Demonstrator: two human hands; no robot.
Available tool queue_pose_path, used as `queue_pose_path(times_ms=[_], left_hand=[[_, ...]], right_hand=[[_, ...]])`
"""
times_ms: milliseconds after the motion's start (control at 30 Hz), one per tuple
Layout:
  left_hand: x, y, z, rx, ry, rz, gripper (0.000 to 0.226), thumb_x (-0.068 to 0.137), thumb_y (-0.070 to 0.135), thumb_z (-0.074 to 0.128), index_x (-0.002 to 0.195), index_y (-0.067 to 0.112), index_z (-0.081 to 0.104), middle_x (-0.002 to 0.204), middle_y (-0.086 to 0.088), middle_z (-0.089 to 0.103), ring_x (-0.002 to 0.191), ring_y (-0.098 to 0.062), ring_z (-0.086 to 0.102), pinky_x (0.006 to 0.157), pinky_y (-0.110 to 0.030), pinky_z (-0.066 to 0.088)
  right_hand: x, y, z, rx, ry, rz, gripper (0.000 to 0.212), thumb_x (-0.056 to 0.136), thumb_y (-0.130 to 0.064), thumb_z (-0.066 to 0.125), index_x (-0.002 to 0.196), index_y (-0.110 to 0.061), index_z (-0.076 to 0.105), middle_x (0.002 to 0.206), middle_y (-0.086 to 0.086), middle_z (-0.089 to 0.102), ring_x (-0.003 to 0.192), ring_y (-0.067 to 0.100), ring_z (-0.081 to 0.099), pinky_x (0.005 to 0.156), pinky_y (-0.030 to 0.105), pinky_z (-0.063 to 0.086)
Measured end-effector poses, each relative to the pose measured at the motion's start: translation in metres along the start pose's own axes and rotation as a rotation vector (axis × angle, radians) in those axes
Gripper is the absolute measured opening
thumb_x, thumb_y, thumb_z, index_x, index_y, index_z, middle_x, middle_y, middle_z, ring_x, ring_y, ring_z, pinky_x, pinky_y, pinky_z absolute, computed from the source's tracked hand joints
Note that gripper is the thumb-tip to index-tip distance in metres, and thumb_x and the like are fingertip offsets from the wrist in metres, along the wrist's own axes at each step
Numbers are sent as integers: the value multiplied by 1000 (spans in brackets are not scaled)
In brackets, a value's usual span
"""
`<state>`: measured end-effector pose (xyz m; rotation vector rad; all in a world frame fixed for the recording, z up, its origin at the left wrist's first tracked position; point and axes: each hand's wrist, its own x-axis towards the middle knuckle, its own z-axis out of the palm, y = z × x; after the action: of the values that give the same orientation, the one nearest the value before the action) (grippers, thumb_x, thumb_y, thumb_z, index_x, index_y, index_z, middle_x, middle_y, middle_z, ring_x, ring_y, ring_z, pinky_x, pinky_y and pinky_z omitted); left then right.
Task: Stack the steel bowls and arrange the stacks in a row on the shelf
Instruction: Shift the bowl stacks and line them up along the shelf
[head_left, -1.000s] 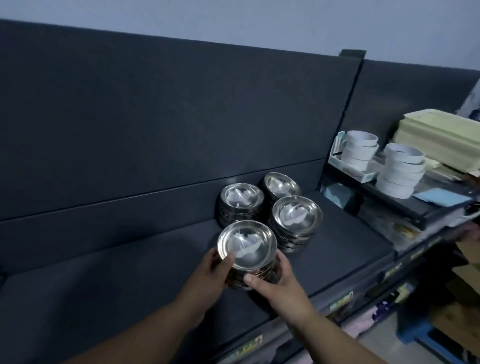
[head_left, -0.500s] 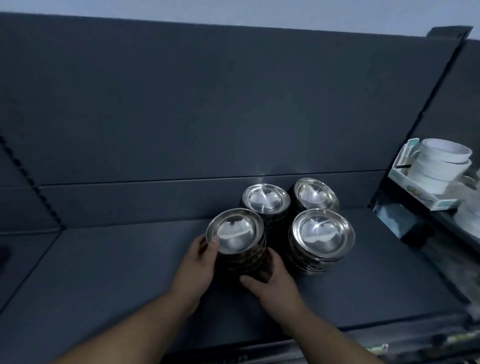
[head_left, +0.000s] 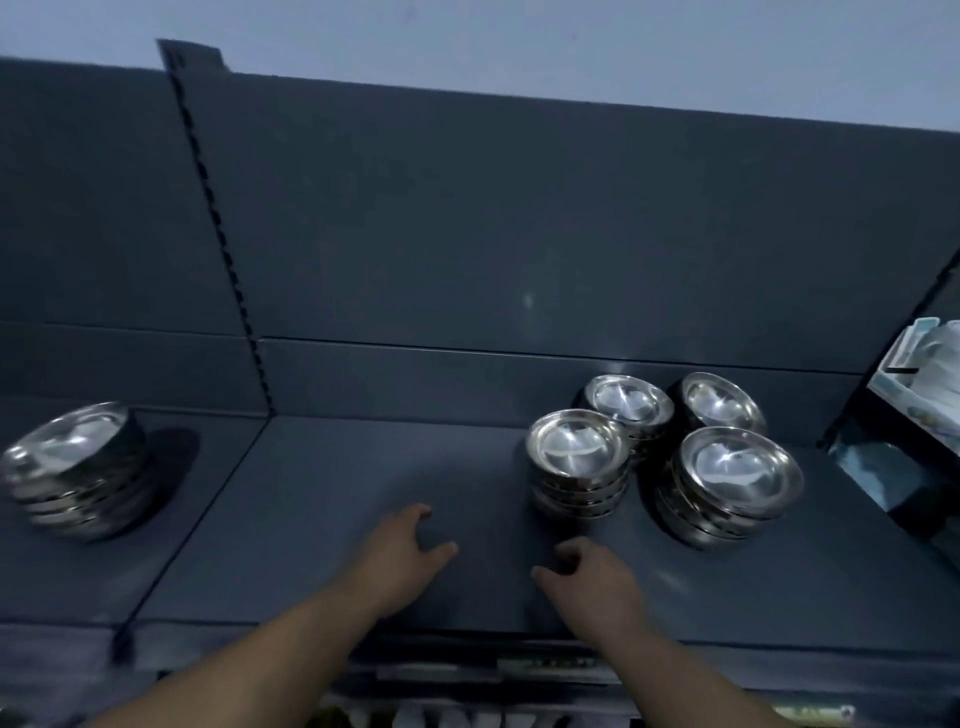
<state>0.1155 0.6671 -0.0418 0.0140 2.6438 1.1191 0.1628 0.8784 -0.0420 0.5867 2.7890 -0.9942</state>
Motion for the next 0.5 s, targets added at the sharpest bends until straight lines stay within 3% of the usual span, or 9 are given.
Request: queue_pose_path(times_ms=[167, 267, 500], left_hand=[[-39, -81, -75, 134, 20, -24, 68, 90, 47, 58, 147, 21, 33, 153, 0, 33, 134, -17, 40, 109, -26, 36], [-70, -138, -131, 253, 110, -44, 66, 88, 51, 58, 145, 22, 39, 149, 1, 38, 132, -16, 43, 106, -23, 34], [-127, -247, -234, 252, 221, -189, 65, 85, 48, 63, 141, 22, 45, 144, -1, 45, 128, -15, 49, 103, -20, 35]], right_hand=[[-37, -71, 52, -63, -57, -117, 57, 82, -48, 66, 132, -21, 55, 135, 0, 57, 118, 17, 58, 96, 25, 45], [-64, -126, 92, -89, -124, -208, 60, 87, -49, 62, 139, -21, 47, 140, 0, 49, 118, 16, 55, 91, 22, 44], [-105, -232, 186, -127, -196, -351, 67, 86, -54, 61, 142, -24, 40, 144, -1, 46, 126, 18, 49, 99, 26, 44]])
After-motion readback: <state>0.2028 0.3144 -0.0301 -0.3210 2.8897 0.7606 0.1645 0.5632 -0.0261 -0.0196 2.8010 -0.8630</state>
